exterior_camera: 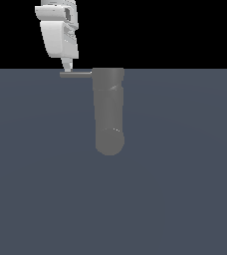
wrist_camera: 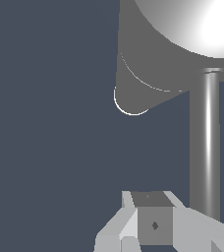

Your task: Turn on the faucet by rotating a designated handle.

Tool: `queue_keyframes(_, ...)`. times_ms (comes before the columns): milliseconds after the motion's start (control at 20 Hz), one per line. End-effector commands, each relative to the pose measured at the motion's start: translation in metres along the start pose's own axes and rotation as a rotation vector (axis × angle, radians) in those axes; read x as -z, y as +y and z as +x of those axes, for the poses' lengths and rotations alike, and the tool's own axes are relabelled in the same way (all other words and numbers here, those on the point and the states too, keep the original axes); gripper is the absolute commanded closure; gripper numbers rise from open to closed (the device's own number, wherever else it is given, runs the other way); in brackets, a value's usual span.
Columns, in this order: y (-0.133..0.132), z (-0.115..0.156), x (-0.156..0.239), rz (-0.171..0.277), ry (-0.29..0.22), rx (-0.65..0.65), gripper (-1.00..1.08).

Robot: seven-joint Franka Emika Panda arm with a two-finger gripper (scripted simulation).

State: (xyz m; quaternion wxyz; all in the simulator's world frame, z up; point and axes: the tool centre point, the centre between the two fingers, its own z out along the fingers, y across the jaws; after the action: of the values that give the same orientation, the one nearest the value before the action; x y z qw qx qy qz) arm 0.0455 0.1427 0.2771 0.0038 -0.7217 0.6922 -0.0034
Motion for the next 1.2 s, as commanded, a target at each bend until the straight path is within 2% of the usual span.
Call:
queue_keyframes(0, 0.007, 0.001, 0.000, 0.000, 0.000, 0.000, 1.08)
queue_keyframes(1150, 0.071, 0.007, -0.004, -0.008, 0.000, -0.004, 1.08)
